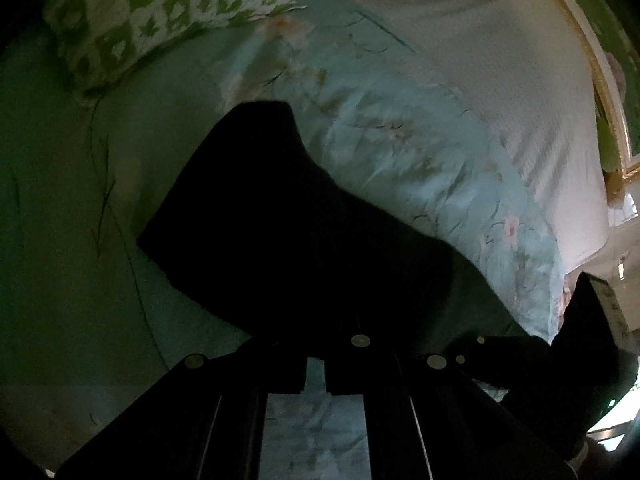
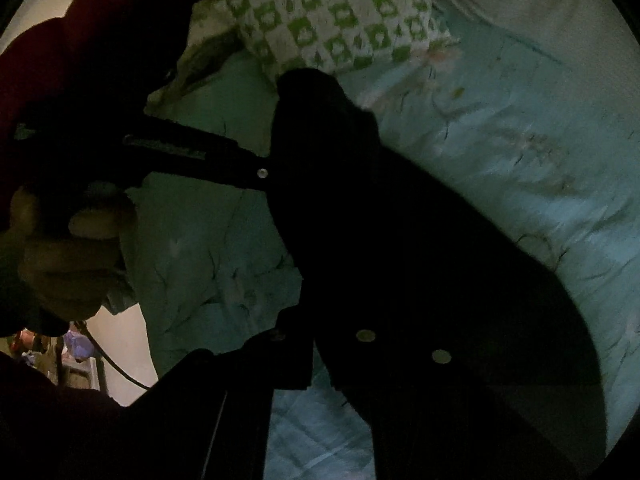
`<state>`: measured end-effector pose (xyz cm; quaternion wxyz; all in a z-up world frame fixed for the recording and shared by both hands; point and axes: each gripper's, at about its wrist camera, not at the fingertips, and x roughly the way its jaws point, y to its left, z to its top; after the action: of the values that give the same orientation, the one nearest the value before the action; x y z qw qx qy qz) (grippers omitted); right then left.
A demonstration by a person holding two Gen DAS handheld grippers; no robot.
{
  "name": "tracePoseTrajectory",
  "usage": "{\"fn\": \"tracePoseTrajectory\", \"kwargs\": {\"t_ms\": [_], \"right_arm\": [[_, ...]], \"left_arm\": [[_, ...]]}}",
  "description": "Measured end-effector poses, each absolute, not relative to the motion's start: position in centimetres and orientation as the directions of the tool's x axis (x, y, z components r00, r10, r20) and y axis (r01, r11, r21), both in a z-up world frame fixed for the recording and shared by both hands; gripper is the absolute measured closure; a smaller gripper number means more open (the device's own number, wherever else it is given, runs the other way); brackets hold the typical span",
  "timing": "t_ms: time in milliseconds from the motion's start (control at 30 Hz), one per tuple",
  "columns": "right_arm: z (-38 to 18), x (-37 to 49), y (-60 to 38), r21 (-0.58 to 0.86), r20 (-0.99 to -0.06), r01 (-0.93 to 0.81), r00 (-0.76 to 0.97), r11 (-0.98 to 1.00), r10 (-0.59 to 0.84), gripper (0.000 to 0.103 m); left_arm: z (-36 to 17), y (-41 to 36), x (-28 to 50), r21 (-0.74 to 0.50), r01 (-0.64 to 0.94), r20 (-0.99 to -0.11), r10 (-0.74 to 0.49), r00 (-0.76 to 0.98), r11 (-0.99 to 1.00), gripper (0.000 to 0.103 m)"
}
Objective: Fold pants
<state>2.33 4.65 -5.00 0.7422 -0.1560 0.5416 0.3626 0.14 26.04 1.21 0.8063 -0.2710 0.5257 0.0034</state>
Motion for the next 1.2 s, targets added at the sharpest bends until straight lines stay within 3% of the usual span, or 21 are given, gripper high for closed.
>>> {"fn": "tracePoseTrajectory", "kwargs": {"t_ms": [167,367,500,600,700,767,967,1200], "right_arm": [[-6.5,3.1,5.0,0.183,-0.928,-0.685,0.115,0.705,0.354,0.097],[-8.0,3.3,5.1,0.204,-0.939,-0.659,0.076,0.724,0.334,0.090],[-7.6,3.0,4.8,0.213,-0.938,-0.652,0.073,0.728,0.339,0.077],[-6.7,2.9,3.9,0.221,-0.929,-0.636,0.094,0.739,0.359,0.059],[-5.6,3.2,2.4,0.239,-0.916,-0.606,0.119,0.759,0.383,0.057],[-4.9,3.6,1.3,0.246,-0.909,-0.578,0.142,0.778,0.393,0.057],[-3.1,6.4,-3.0,0.214,-0.900,-0.473,0.244,0.855,0.360,0.051],[-3.4,10.9,-6.2,0.170,-0.911,-0.370,0.294,0.913,0.289,0.051]], "left_arm": [[-0.4,26.8,-0.3,-0.438,-0.315,-0.854,-0.280,0.439,0.842,0.099],[-2.2,28.1,-0.8,-0.426,-0.364,-0.868,-0.262,0.421,0.828,0.098],[-1.9,28.6,-1.1,-0.412,-0.364,-0.871,-0.244,0.427,0.835,0.095],[-1.1,28.7,-1.3,-0.363,-0.367,-0.883,-0.191,0.428,0.856,0.088],[-0.6,29.2,-1.6,-0.345,-0.388,-0.894,-0.174,0.413,0.855,0.076],[-0.6,29.8,-1.8,-0.342,-0.416,-0.901,-0.168,0.400,0.843,0.059],[-1.5,30.9,-1.8,-0.331,-0.466,-0.917,-0.164,0.363,0.820,0.053],[-2.4,30.4,-0.9,-0.311,-0.449,-0.924,-0.154,0.351,0.838,0.052]]}}
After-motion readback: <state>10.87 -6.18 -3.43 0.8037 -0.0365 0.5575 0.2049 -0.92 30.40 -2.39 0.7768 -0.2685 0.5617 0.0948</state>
